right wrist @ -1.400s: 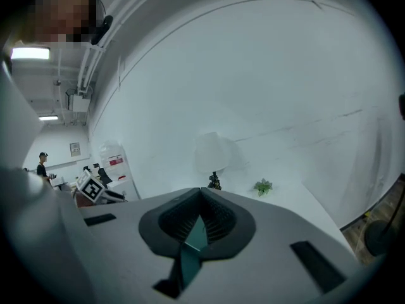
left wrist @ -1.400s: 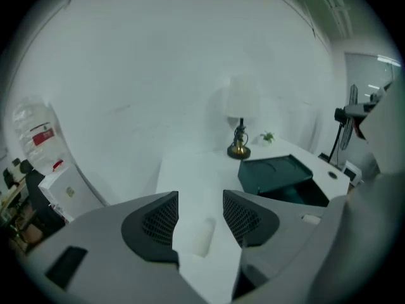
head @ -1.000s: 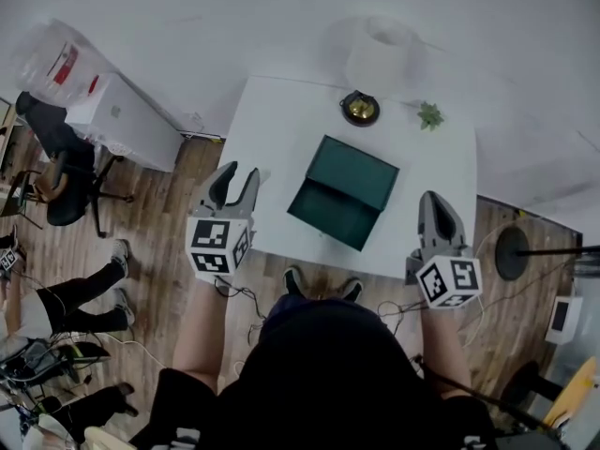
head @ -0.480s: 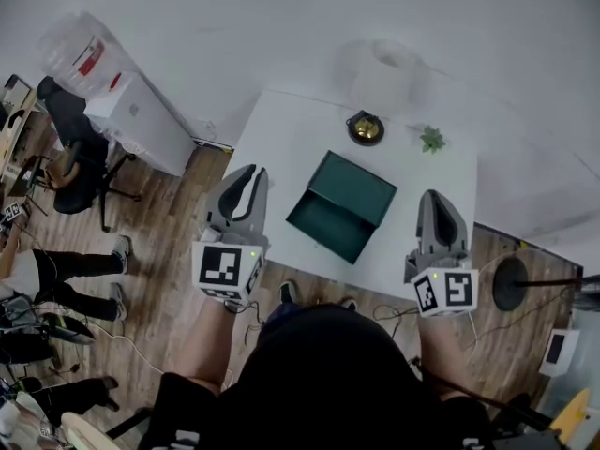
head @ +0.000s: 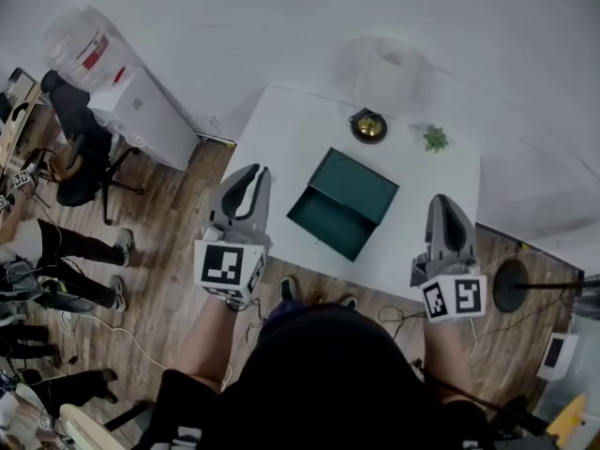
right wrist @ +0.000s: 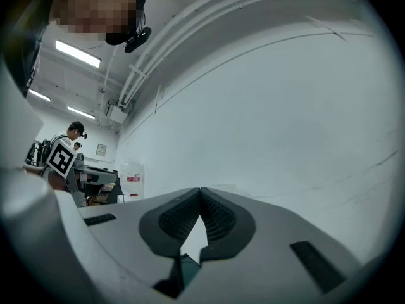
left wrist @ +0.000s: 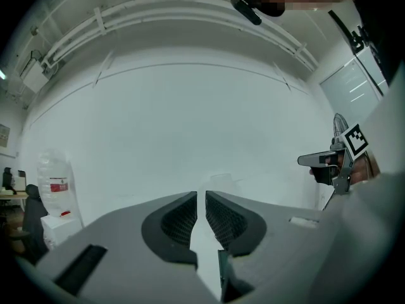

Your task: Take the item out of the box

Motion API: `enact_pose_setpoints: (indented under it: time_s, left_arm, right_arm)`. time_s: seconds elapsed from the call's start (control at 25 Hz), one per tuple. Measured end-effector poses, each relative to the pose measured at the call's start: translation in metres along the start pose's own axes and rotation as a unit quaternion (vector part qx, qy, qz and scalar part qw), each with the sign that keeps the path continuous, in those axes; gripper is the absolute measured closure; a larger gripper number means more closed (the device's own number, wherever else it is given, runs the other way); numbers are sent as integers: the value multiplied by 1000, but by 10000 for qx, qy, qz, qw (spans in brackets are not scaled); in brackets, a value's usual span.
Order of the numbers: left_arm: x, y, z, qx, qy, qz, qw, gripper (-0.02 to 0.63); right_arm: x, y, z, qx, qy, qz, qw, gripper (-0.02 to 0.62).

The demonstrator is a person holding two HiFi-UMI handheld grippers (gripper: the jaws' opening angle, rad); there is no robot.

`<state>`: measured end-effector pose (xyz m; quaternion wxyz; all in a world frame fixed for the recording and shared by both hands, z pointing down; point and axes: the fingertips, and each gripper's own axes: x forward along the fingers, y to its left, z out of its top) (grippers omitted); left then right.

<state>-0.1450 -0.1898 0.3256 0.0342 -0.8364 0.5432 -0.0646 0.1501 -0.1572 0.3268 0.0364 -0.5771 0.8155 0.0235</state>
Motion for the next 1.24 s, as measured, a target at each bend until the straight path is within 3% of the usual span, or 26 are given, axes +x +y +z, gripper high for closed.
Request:
enact_pose_setpoints:
  time_s: [0.32, 0.44, 0.6, 1.0, 1.24]
  left_arm:
    - [-4, 9, -5, -47, 123, -132, 9998, 563]
    - [-1, 15, -3, -20, -52, -203, 9998, 563]
    - [-1, 23, -13, -115, 89, -302, 9994, 563]
    - [10, 43, -23, -187, -103, -613, 9979, 563]
    - [16, 64, -41, -218, 213, -726, 9969, 563]
  right_arm:
    - [0, 14, 3, 4, -2, 6, 10000, 592]
    - [2, 20, 2, -29, 9, -47, 10000, 592]
    - [3, 30, 0, -76, 76, -120, 9999, 592]
    - [8, 47, -6, -161, 177, -394, 9989, 592]
    - [20, 62, -17, -121, 206, -548, 9982, 592]
